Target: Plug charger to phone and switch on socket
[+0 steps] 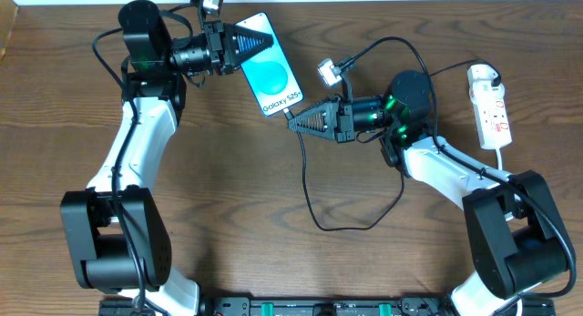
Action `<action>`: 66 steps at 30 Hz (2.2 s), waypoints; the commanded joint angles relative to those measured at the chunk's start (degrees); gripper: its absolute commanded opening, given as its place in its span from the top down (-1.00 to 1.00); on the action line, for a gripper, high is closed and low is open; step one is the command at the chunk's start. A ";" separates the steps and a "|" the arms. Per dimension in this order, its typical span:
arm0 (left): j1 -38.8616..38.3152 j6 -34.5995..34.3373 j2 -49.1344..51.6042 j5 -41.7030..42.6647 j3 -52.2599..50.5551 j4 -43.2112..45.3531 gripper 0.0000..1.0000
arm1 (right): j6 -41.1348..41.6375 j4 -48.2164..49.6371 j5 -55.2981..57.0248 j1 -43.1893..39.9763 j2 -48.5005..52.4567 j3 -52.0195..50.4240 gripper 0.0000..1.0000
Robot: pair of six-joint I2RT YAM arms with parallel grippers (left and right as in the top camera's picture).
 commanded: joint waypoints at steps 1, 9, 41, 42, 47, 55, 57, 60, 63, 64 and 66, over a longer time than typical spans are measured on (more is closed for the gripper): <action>-0.74 0.98 -1.18 0.57 0.79 0.46 0.86 | -1.05 0.35 2.89 -0.02 0.15 0.22 0.98; -2.82 4.33 -1.18 2.16 0.79 0.42 0.85 | -1.03 0.35 4.26 0.00 0.15 0.22 0.98; -3.04 10.10 -1.18 7.15 0.79 0.26 0.85 | -1.53 0.42 2.97 -1.22 0.15 0.22 -0.88; -3.04 10.32 -1.18 7.15 0.79 0.26 0.86 | -1.51 0.59 2.78 -1.49 0.15 0.22 -0.93; -2.99 10.88 -1.18 7.13 0.79 0.24 0.86 | -0.81 3.15 0.74 -5.07 0.15 0.22 -0.99; -2.99 10.86 -1.18 7.08 0.79 0.24 0.86 | 0.44 -4.02 0.33 -11.78 0.15 0.22 -0.98; -2.99 10.84 -1.18 7.04 0.79 0.24 0.86 | -0.61 -9.29 0.70 -13.20 0.15 0.22 -0.99; -2.99 10.84 -1.18 6.60 0.79 -0.07 0.86 | -2.60 -17.92 1.53 -15.06 0.15 0.20 -0.98; -3.02 10.84 -1.18 6.47 0.79 -0.20 0.85 | -7.72 -32.48 2.08 -17.44 0.15 0.20 -0.99; -3.02 10.84 -1.18 6.47 0.79 -0.20 0.86 | -10.25 -36.96 2.62 -17.90 0.02 0.20 -0.99; -3.02 10.84 -1.18 6.45 0.79 -0.20 0.85 | -14.05 -44.85 6.54 -18.05 -0.57 0.20 -0.98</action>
